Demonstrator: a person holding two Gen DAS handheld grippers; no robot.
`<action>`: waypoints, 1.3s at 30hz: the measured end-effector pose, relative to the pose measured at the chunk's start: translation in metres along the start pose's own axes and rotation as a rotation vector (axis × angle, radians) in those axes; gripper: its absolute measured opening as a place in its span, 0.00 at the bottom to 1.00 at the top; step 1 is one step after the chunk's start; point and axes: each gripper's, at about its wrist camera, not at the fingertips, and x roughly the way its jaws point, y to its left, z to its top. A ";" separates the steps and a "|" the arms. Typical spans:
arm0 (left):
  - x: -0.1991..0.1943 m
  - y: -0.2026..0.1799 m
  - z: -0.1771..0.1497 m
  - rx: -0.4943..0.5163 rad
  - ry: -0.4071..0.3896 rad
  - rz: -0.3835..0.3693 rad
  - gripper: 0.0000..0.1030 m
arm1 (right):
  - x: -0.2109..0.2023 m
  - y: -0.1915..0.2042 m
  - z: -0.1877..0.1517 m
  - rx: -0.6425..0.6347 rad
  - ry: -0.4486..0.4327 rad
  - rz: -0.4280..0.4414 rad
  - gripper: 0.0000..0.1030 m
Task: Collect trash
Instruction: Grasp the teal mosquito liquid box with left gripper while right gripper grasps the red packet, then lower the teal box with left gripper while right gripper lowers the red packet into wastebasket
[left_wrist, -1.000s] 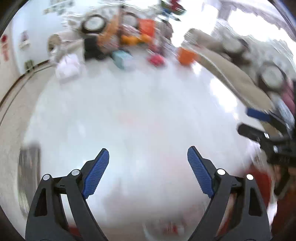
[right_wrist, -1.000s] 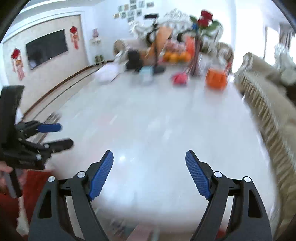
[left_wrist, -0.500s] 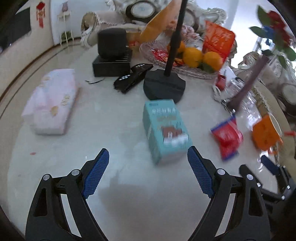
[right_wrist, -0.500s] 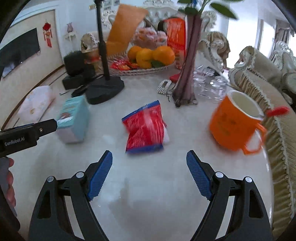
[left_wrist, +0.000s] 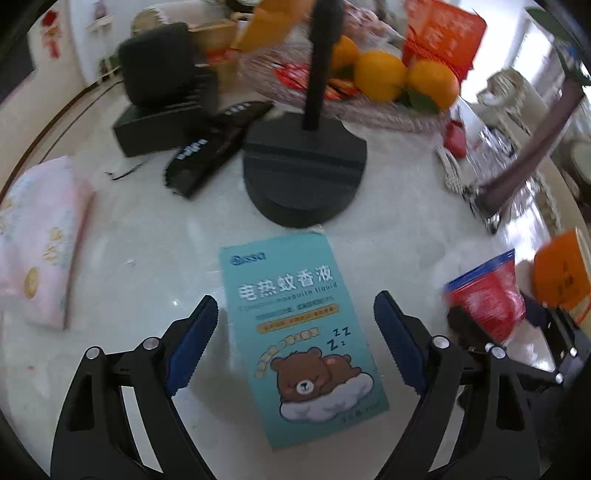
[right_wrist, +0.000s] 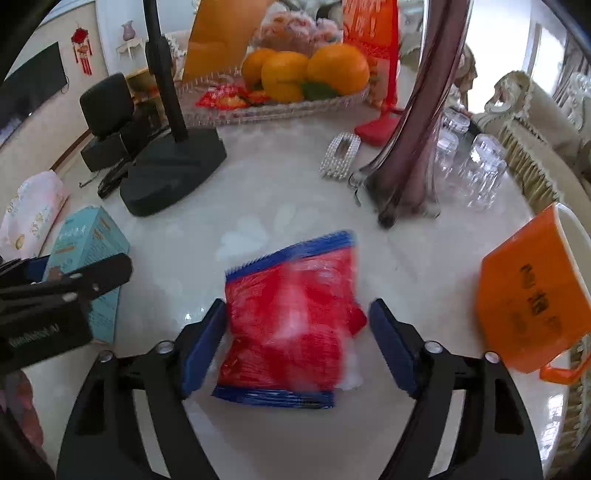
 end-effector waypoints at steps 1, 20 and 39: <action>-0.002 0.000 -0.002 0.018 -0.022 0.010 0.63 | -0.001 0.000 0.001 0.001 -0.004 0.001 0.49; -0.152 0.033 -0.105 0.159 -0.242 -0.062 0.46 | -0.141 0.022 -0.078 0.033 -0.188 0.142 0.43; -0.314 0.051 -0.470 0.377 -0.305 -0.225 0.46 | -0.304 0.076 -0.407 0.125 -0.147 0.360 0.43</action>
